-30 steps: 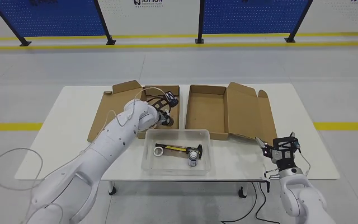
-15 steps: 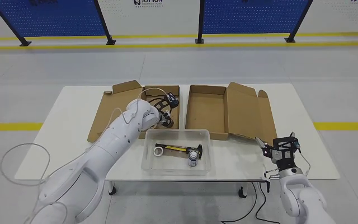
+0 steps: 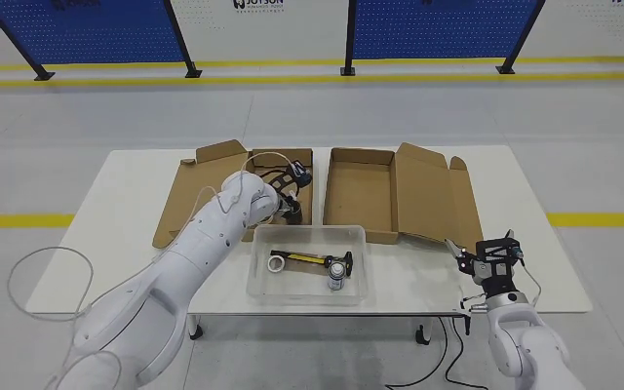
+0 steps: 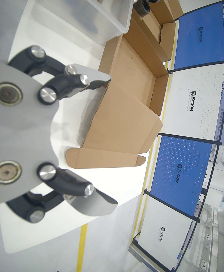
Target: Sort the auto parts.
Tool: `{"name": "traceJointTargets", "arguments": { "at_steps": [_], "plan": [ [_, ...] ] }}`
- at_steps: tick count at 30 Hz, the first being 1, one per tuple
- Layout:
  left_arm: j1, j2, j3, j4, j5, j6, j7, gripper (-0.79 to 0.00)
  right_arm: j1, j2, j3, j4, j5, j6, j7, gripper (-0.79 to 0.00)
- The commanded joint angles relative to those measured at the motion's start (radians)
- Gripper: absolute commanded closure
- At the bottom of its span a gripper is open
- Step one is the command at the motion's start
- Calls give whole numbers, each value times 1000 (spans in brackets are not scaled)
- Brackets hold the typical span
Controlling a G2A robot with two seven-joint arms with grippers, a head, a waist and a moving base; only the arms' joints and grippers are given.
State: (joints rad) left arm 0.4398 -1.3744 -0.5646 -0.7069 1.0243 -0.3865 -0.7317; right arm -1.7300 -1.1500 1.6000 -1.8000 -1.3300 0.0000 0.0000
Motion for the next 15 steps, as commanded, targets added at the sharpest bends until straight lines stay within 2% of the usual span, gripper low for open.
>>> {"name": "traceJointTargets", "arguments": {
  "at_steps": [1,9,15],
  "plan": [
    [-4,-1,-3,-5,6,-3,5,-114,0,0,0,0,0,0,0,-785],
    [-4,14,-46,-98,32,-9,10,-145,0,0,0,0,0,0,0,-785],
    [60,61,-127,-295,49,-14,-24,-179,0,0,0,0,0,0,0,-785]
  ]
}}
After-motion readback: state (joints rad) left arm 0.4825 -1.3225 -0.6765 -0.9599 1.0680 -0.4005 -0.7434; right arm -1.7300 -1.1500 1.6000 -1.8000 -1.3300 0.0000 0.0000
